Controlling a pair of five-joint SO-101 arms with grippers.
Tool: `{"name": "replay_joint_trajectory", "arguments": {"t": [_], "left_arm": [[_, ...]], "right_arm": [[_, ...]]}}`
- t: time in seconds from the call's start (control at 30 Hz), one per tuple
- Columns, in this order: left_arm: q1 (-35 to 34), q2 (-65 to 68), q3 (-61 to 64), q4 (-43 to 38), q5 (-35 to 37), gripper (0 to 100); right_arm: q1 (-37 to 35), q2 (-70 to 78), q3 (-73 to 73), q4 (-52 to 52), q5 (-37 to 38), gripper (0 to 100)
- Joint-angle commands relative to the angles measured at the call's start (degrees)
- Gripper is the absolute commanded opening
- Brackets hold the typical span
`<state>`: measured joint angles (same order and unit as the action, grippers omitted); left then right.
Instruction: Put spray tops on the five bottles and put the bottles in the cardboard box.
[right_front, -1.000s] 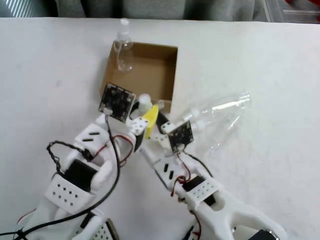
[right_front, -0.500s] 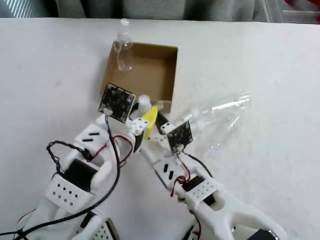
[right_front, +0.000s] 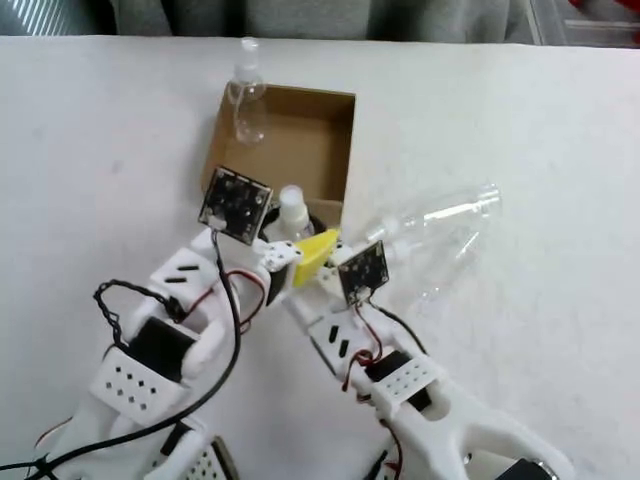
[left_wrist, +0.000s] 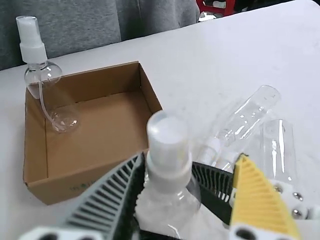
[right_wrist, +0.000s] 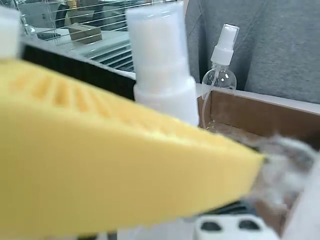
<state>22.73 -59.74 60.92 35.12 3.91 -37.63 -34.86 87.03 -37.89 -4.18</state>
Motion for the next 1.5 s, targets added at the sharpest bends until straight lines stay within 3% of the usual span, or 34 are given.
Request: {"name": "replay_joint_trajectory", "arguments": {"t": [0.0,0.5,0.8,1.07,1.37,1.47], "left_arm": [[-0.48,-0.48,-2.11,0.18,-0.35,29],[-0.75,-2.15,-2.02,0.26,-2.9,29],[-0.4,-11.21,-5.01,9.85,-4.57,29],[-4.44,-11.38,-10.55,11.34,-4.31,29],[-5.49,-11.38,-21.45,27.34,-4.4,29],[-8.66,-11.47,-24.09,29.98,-4.48,29]], "right_arm": [[0.48,-0.22,-1.41,-1.54,0.53,3.8],[0.48,0.04,-1.41,-1.54,0.53,3.8],[0.48,0.04,-1.41,-1.45,0.53,3.8],[0.75,0.13,-1.41,-1.45,0.53,3.8],[0.75,0.13,-1.41,-1.36,0.53,3.8],[0.84,0.13,-1.32,-1.36,0.53,3.8]]}}
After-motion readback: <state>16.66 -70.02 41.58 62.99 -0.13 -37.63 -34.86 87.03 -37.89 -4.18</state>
